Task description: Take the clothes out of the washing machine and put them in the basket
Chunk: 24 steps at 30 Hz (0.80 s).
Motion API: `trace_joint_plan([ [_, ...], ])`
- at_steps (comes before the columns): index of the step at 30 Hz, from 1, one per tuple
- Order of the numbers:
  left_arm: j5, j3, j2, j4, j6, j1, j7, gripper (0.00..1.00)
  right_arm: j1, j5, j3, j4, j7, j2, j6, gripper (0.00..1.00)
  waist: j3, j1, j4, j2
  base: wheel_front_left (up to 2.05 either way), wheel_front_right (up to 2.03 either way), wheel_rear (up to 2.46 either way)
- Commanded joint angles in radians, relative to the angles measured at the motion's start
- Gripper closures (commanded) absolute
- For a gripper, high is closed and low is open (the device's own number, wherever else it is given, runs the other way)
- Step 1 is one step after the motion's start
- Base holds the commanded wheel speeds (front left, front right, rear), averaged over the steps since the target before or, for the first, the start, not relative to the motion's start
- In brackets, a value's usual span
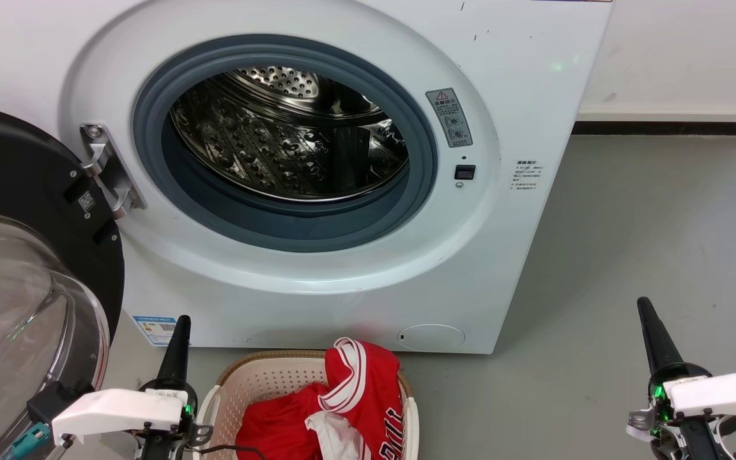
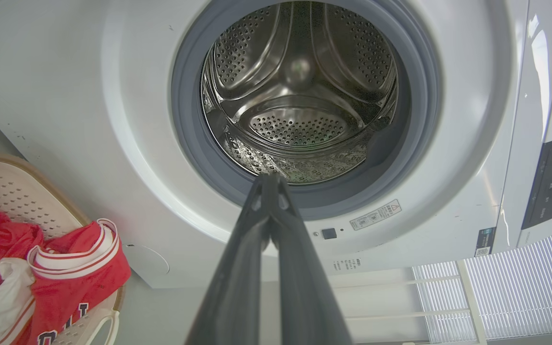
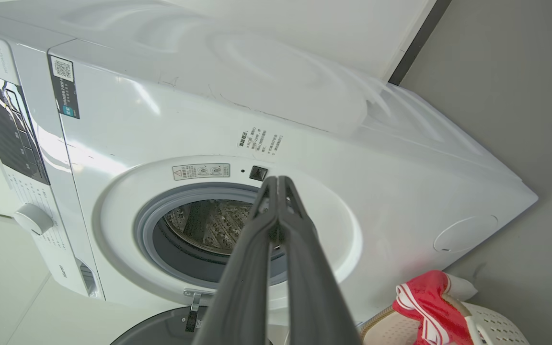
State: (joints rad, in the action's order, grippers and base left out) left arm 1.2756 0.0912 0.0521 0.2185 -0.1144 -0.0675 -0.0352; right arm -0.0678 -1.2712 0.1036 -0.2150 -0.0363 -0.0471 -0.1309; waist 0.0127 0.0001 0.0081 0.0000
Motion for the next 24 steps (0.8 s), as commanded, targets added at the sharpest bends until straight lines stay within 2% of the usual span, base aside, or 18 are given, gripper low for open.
trace_joint_plan([
  [1,0.017,0.004,-0.001,-0.002,-0.004,-0.019,-0.006,1.0,-0.025,-0.019,0.002,0.001,-0.002,-0.004,0.0,1.0,0.0,-0.0001,0.0,0.0,0.0,0.0,0.0],
  [24,0.217,0.017,-0.002,0.017,-0.013,-0.037,-0.053,1.0,-0.04,-0.221,0.007,-0.019,-0.052,-0.005,0.0,1.0,-0.006,-0.0001,-0.005,0.0,0.0,0.0,0.0],
])
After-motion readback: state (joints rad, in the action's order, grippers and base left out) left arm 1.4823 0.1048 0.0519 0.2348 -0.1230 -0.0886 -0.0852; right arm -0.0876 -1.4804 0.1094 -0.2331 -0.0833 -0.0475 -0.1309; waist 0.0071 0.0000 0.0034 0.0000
